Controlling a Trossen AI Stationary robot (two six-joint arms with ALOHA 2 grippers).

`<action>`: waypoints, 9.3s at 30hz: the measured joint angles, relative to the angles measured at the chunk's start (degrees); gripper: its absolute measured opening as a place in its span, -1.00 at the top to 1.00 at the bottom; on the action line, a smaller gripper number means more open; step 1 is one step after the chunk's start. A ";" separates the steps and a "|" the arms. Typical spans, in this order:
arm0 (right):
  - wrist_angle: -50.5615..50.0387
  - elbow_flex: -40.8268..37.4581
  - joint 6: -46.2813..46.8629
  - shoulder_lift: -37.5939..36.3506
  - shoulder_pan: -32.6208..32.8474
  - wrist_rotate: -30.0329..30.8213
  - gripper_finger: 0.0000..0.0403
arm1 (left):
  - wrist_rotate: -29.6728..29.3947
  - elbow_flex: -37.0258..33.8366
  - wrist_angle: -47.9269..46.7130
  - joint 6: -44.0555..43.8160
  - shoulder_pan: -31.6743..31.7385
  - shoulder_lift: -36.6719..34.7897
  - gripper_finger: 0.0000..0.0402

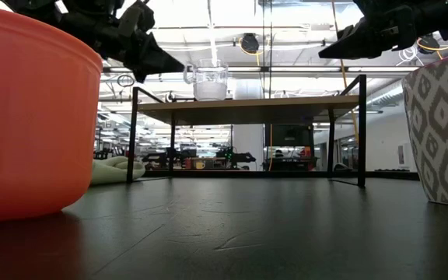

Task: Stack small to large cups/mugs on shelf
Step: Put the transparent mug on the shelf

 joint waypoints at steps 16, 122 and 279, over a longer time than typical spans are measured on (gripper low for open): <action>0.40 -2.32 0.02 0.02 -0.07 0.00 1.00 | -5.46 -0.01 -2.78 1.60 0.13 -2.97 1.00; 2.47 -4.13 0.87 0.02 -0.07 -0.17 1.00 | -4.68 66.85 -74.24 46.61 0.68 27.72 0.58; 2.97 -4.13 0.68 0.70 -2.34 -1.66 1.00 | 8.68 71.51 -95.61 45.02 7.68 34.78 1.00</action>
